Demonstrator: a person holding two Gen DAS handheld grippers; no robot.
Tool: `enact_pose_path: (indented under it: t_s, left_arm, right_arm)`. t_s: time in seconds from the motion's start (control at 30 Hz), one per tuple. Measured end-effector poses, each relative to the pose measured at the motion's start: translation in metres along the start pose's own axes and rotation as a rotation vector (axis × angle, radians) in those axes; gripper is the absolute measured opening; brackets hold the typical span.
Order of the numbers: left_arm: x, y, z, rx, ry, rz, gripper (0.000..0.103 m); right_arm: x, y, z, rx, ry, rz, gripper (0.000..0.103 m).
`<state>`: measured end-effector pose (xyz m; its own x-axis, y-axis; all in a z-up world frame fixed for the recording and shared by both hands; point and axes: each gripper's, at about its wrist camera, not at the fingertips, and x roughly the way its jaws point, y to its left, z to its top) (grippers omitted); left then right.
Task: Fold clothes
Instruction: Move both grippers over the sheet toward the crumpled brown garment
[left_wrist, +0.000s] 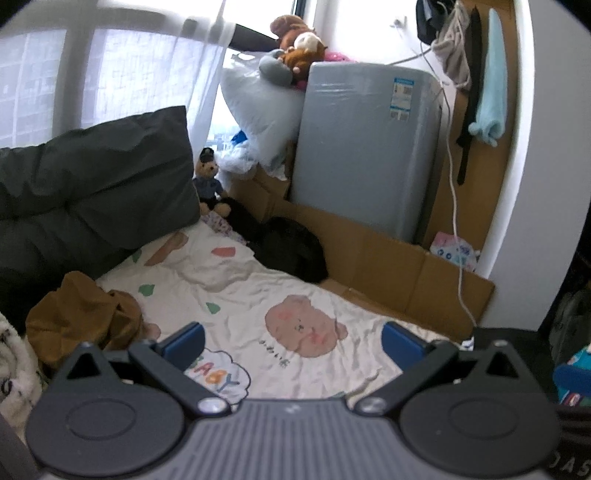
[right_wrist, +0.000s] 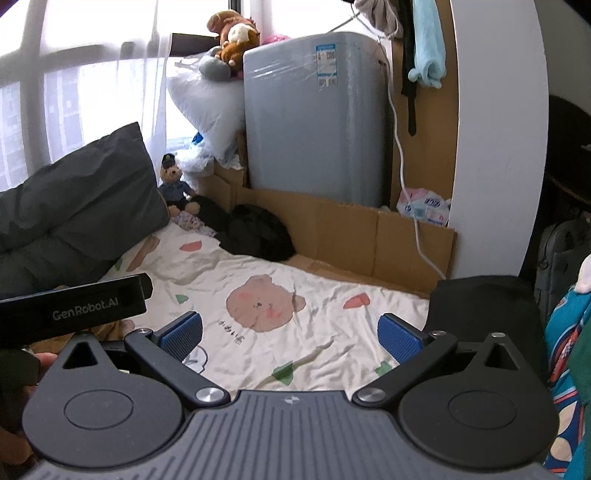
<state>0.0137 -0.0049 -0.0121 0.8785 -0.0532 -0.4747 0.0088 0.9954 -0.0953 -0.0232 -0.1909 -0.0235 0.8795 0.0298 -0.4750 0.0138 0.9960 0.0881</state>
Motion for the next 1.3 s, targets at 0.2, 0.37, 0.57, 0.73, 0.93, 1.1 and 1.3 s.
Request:
enact_pose_path:
  t_s: [0.2,0.37,0.57,0.73,0.93,1.1,1.3]
  left_arm:
    - [0.014,0.017,-0.011,-0.020,0.050,0.026,0.103]
    - [0.027,0.022,-0.013,-0.049,0.092,0.093,0.103]
    - [0.039,0.036,-0.020,-0.084,0.159,0.137,0.103]
    - [0.050,0.044,-0.026,-0.119,0.221,0.145,0.103]
    - [0.058,0.046,-0.031,-0.143,0.242,0.177,0.103]
    - [0.062,0.054,-0.031,-0.158,0.244,0.201,0.103]
    - [0.064,0.055,-0.027,-0.171,0.209,0.236,0.103]
  right_arm:
    - [0.022,-0.006,-0.012,0.034,0.058,0.025,0.103]
    - [0.039,-0.002,-0.013,0.028,0.096,0.068,0.103]
    - [0.058,0.003,-0.008,0.012,0.136,0.116,0.103]
    - [0.069,0.007,-0.010,0.004,0.154,0.140,0.103]
    - [0.078,0.012,-0.010,-0.005,0.172,0.162,0.103]
    - [0.087,0.015,-0.010,-0.010,0.184,0.180,0.103]
    - [0.093,0.019,-0.007,-0.014,0.190,0.209,0.103]
